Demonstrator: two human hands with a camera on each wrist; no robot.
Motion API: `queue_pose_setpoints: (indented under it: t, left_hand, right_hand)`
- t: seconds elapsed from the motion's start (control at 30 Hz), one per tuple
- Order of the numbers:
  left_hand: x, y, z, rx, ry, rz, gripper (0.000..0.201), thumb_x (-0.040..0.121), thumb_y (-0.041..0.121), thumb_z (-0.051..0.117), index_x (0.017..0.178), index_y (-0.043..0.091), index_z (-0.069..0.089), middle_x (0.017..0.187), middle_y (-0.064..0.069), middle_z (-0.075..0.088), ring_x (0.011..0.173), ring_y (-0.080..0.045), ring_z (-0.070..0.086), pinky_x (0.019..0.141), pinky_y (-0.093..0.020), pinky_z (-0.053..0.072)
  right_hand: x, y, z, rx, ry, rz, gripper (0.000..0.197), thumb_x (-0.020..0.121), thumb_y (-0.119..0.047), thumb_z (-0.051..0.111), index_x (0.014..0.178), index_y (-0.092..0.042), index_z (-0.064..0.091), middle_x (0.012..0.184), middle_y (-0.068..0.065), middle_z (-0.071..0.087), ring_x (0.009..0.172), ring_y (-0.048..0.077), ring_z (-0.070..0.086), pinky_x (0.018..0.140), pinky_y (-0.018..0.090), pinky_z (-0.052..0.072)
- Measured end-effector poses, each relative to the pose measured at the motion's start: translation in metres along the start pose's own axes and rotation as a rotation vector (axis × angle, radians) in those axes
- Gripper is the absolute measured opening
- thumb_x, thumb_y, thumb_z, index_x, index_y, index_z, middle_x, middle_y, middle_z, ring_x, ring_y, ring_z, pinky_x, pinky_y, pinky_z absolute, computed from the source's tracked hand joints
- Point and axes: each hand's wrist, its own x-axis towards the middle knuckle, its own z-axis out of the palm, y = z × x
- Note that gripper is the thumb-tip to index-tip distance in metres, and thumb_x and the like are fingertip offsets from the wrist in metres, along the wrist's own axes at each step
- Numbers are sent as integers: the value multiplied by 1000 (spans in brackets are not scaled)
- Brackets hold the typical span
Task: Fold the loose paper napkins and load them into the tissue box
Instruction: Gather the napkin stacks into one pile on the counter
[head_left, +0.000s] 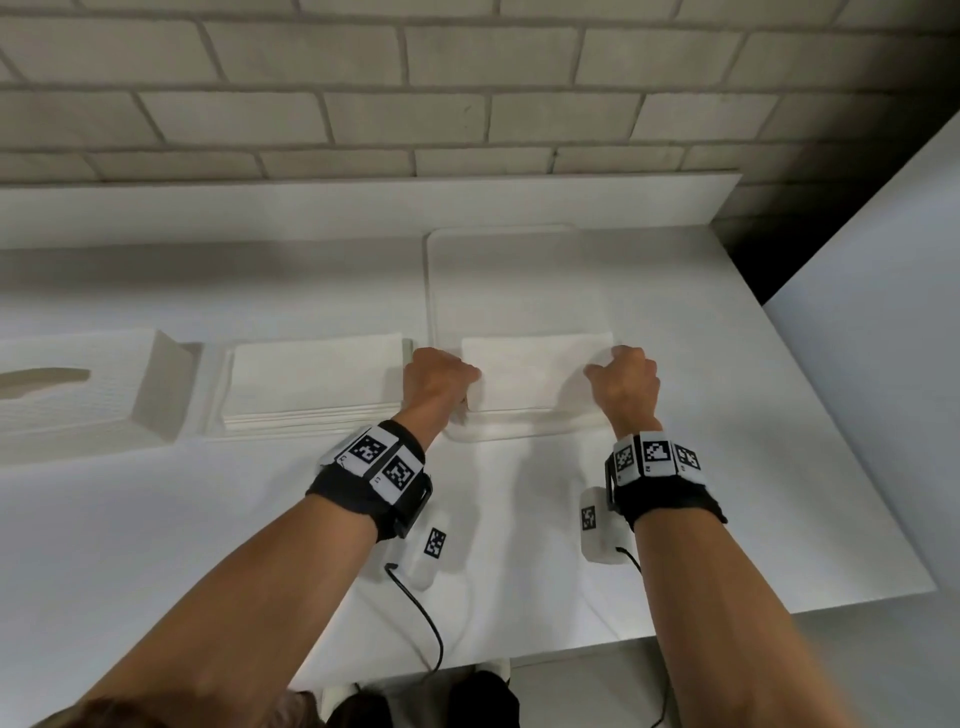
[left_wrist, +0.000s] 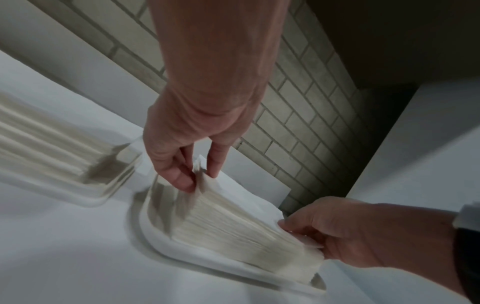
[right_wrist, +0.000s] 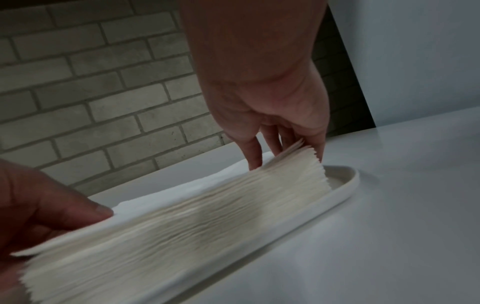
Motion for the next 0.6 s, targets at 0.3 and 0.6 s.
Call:
queue_pose_setpoints:
  t: [0.3,0.6]
  left_hand:
    - [-18,21,4,-143,-193,-37,36,77,18,77,106,2,64,76,-3,55,76,-21,53,72,-29,46]
    - [-31,36,17,-102,-172,4,51,53,36,75,99,17,64,127,-2,57,120,-26,48,99,-40,43]
  right_hand:
    - [3,4,-2,98,-16,26,49,91,-16,62,136,-1,49,137,18,54,131,33,45,104,37,37]
    - [5,7,-1,120,-10,40,51,91,-17,63,138,-5,49,140,15,52,132,29,45,104,35,38]
